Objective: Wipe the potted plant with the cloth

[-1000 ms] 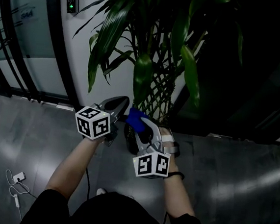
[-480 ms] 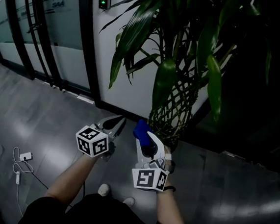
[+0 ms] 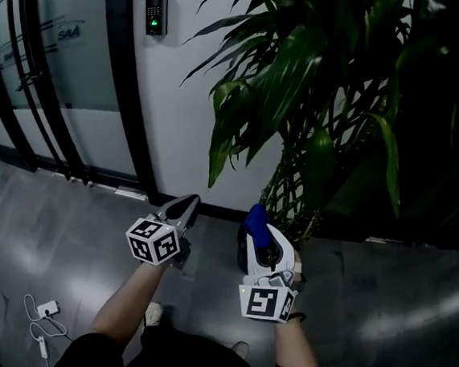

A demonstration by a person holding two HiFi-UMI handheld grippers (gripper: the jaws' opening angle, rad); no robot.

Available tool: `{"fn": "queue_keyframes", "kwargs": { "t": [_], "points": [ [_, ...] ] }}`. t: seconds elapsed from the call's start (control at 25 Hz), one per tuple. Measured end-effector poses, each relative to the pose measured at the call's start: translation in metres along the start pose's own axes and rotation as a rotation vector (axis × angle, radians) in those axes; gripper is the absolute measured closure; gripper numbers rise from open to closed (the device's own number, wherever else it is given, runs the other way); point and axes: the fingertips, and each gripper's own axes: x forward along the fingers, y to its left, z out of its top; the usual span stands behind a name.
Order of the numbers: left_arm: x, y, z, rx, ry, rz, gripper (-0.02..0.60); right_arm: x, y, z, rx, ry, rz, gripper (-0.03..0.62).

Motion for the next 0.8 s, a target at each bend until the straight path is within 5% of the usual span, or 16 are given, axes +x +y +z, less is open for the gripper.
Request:
{"fn": "queue_keyframes", "kwargs": {
  "t": [0.16,0.36,0.52,0.64,0.8],
  "points": [
    [0.031,0.030,0.010,0.095,0.052,-0.207,0.575,0.032,0.008,-0.003,-0.019,0.154,-0.182,0.487],
    [0.050,0.040,0.047,0.229,0.101,-0.476,0.575,0.056,-0.004,0.053,-0.013,0.163,-0.394,0.487],
    [0.069,0.002,0.075,0.220,0.118,-0.645,0.575,0.046,-0.025,0.107,-0.080,0.159,-0.498,0.487],
    [0.081,-0.018,0.097,0.218,0.114,-0.702,0.575,0.049,-0.036,0.151,-0.196,0.134,-0.541,0.487],
    [0.093,-0.041,0.118,0.124,0.098,-0.759,0.575,0.054,-0.056,0.202,-0.321,0.083,-0.576,0.487]
  ]
}}
